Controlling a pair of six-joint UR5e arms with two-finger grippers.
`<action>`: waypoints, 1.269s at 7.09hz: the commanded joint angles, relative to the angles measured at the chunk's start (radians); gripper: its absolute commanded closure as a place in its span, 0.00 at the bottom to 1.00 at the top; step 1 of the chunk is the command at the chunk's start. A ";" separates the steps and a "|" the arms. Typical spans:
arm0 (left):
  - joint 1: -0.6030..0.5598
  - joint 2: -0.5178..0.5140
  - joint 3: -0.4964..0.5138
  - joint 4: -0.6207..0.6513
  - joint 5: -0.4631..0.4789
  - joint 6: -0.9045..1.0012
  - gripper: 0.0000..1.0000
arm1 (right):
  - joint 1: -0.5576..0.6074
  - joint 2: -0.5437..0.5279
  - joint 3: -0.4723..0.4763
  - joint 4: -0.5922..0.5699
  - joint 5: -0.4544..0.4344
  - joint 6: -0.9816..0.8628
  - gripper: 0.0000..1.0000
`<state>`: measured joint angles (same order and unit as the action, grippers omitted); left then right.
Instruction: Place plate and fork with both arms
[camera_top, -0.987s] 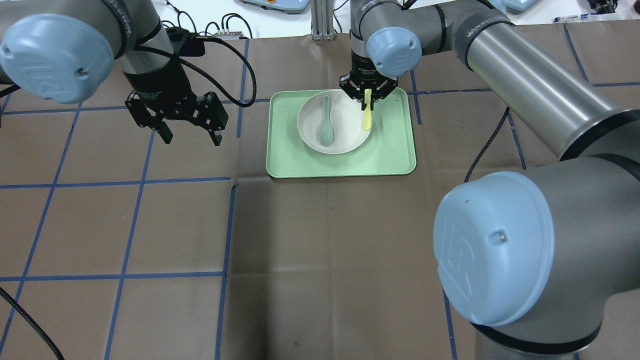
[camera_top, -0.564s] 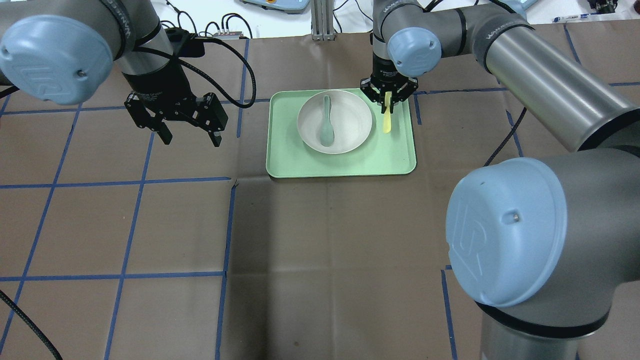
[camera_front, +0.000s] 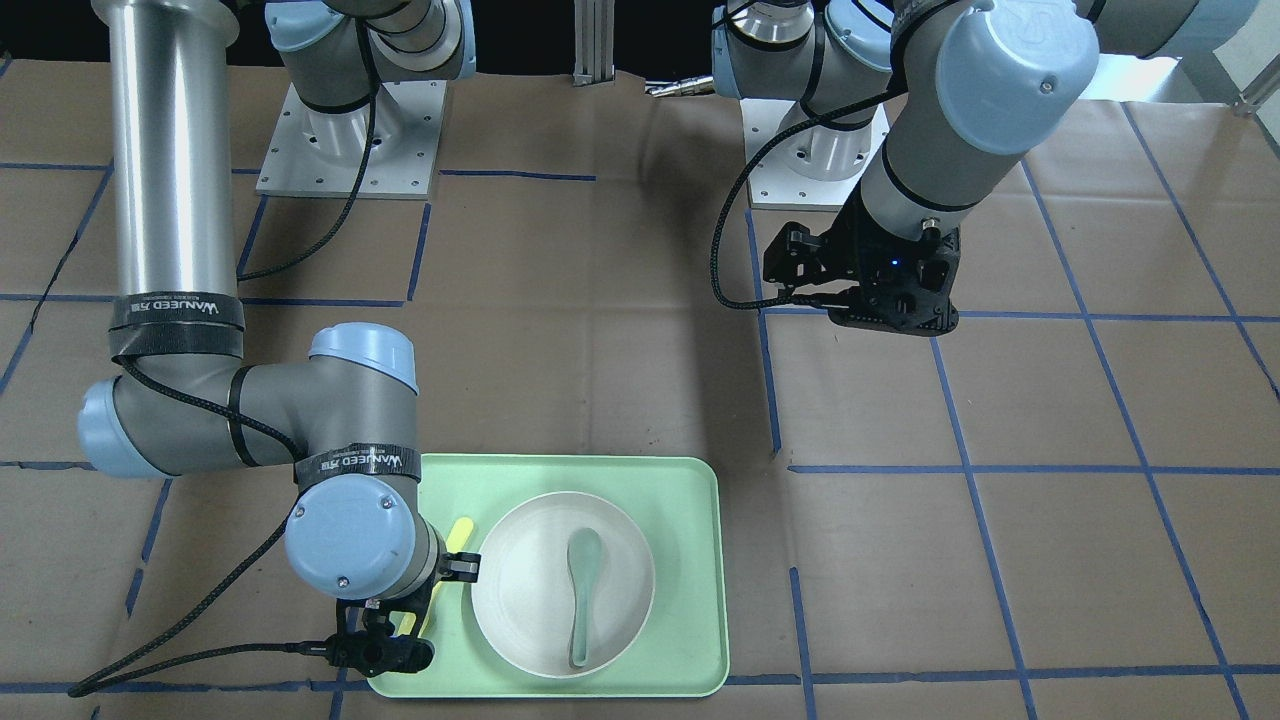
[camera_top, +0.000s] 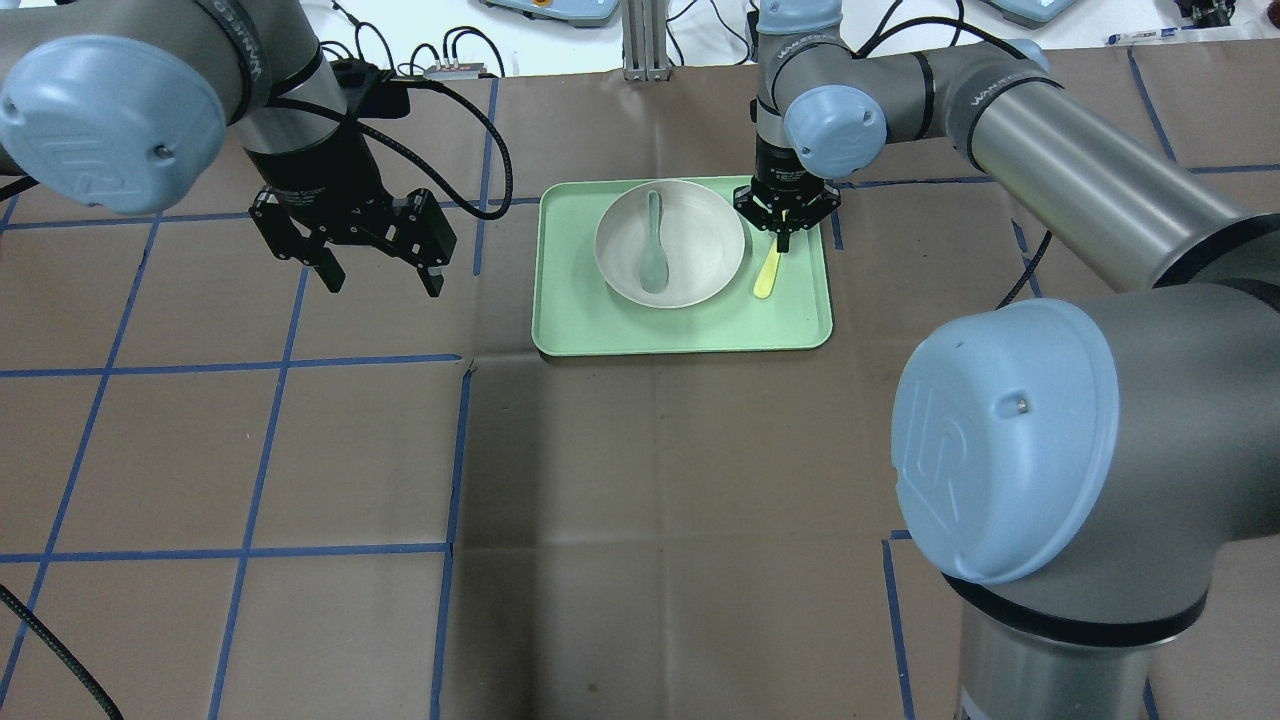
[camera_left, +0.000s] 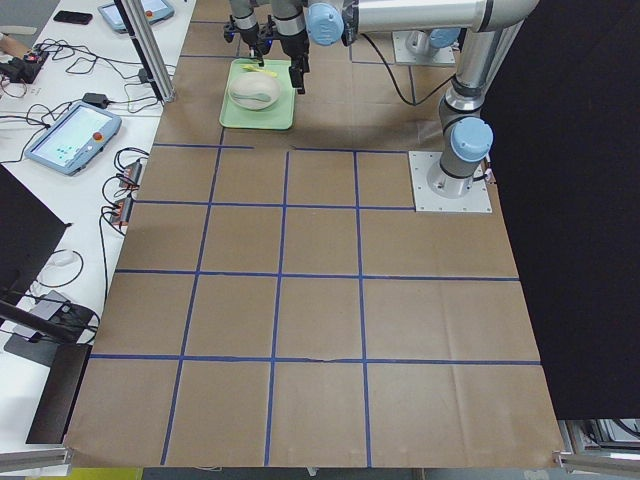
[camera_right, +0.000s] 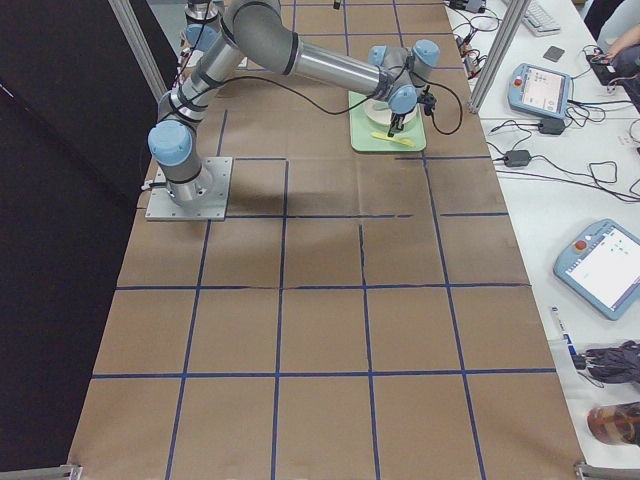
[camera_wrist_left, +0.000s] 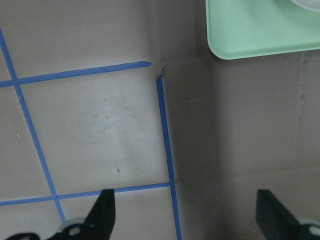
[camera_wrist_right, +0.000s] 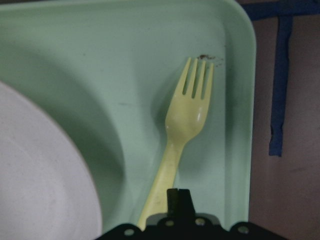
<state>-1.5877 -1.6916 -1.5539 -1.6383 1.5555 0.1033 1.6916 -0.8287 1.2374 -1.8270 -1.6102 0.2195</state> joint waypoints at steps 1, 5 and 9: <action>0.000 0.001 -0.002 0.000 0.000 0.001 0.00 | -0.009 -0.018 -0.007 0.000 -0.005 -0.002 0.74; -0.002 0.004 -0.005 -0.001 -0.002 0.001 0.00 | -0.038 -0.214 0.021 0.121 0.003 -0.161 0.00; 0.000 0.003 -0.005 0.000 0.000 0.003 0.00 | -0.115 -0.442 0.088 0.382 0.006 -0.292 0.00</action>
<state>-1.5879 -1.6882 -1.5579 -1.6383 1.5549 0.1057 1.5848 -1.2018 1.2840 -1.5066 -1.6058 -0.0582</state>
